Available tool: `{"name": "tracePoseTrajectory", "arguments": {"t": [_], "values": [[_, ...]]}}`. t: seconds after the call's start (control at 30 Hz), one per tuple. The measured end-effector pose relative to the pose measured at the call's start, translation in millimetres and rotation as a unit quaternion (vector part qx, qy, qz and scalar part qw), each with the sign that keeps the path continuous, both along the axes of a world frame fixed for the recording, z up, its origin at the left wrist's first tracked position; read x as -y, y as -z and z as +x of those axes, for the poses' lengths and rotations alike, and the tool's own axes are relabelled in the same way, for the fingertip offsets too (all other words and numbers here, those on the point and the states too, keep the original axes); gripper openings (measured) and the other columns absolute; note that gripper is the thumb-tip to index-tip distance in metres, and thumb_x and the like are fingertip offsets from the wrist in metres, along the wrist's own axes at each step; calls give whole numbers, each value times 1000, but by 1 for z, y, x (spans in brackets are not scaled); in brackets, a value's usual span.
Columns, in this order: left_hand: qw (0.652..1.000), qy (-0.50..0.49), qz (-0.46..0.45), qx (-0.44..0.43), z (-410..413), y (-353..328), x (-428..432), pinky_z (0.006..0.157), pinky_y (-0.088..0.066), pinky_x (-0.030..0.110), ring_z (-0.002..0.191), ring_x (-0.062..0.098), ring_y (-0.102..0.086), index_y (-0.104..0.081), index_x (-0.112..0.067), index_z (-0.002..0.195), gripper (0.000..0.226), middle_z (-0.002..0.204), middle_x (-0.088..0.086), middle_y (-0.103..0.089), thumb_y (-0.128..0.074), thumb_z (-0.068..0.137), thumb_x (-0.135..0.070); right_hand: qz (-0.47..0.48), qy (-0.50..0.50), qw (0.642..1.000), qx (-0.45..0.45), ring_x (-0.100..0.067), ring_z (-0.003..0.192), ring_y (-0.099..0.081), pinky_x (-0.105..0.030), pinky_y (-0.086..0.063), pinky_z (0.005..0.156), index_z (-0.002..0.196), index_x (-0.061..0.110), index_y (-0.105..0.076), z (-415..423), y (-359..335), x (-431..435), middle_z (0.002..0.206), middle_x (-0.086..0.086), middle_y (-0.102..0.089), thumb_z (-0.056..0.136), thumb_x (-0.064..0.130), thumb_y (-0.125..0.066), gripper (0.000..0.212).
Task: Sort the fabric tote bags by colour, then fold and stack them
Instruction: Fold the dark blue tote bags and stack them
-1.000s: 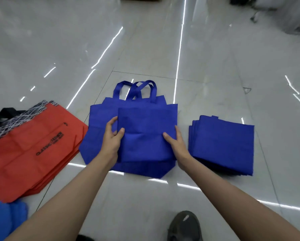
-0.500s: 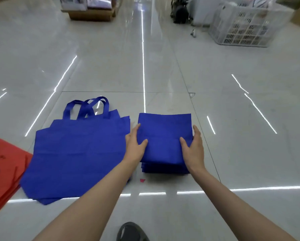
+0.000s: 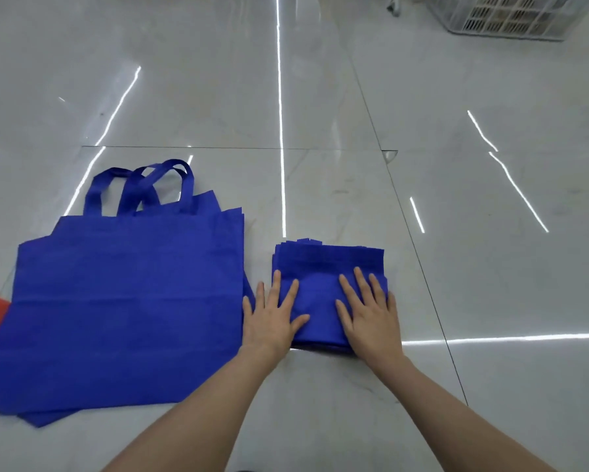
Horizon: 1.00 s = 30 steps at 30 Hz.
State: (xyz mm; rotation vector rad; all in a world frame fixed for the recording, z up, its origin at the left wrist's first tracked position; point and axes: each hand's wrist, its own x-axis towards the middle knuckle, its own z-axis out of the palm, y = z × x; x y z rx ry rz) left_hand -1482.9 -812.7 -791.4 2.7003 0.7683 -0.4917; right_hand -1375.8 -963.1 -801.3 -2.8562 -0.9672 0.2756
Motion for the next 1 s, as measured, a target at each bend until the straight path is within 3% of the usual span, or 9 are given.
{"name": "tracePoseTrajectory", "arguments": {"t": [0.23,0.33,0.47,0.53,0.63,0.7,0.8,0.9,1.0], "values": [[999,15,13,37,0,-2,-3,115,-3,45,145,28,6,11,-32,148,68,155,2,24,-19,94,-60,-80,-6,997,-7,-17,147,2,-46,7,114,150,38,-2,2,-19,-6,160,9,2,76,59,17,79],[989,6,-20,147,-9,-24,-6,116,-5,39,145,23,0,-6,-29,150,64,158,1,9,-25,95,-56,-122,-8,992,36,-24,147,-5,-50,10,112,150,31,-17,2,-49,-15,159,2,-11,95,53,-9,59],[956,-36,-98,274,-55,-50,-25,116,-11,32,142,17,-11,-24,-25,147,60,158,-1,-7,-32,95,-53,91,-17,984,154,-37,128,-45,-58,-22,109,121,10,-61,-23,-75,-36,134,-16,-53,86,15,-66,35],[953,-53,-102,281,-88,-53,-41,114,-16,30,140,17,-18,-31,-23,145,71,156,-1,-15,-24,89,-66,216,-82,956,184,-36,113,-55,-52,-38,101,107,5,-66,-49,-76,-54,120,-18,-61,81,6,-69,26],[968,-69,-84,227,-138,-44,-69,111,-23,31,137,21,-29,-39,-20,141,90,153,3,-26,-11,77,-77,291,-207,928,104,-28,103,-55,-37,-46,89,99,5,-67,-100,-75,-88,111,-15,-63,87,12,-52,20],[974,-89,-75,193,-173,-34,-86,109,-26,32,135,23,-34,-43,-17,139,97,150,7,-31,-11,73,-82,254,-272,928,9,-31,99,-60,-36,-52,80,100,5,-66,-131,-60,-108,111,-15,-63,84,12,-59,19],[976,-134,-69,155,-226,-16,-105,109,-28,33,135,23,-34,-43,-16,139,76,150,8,-31,-35,83,-66,114,-334,929,-115,-34,121,-49,-41,-43,97,122,6,-58,-172,-34,-134,134,-16,-50,87,24,-64,39],[976,-162,-70,126,-274,0,-118,110,-29,32,135,22,-34,-41,-18,140,64,151,5,-30,-49,88,-54,-8,-358,926,-121,-29,140,-25,-38,-22,113,141,9,-37,-192,-10,-150,152,-14,-27,93,33,-55,57],[974,-169,-71,130,-302,8,-127,109,-27,29,135,21,-35,-38,-17,142,74,151,5,-28,-49,83,-59,-52,-362,924,-117,-40,137,-31,-53,-33,107,128,6,-49,-201,11,-156,150,-19,-32,91,26,-59,43]]}}
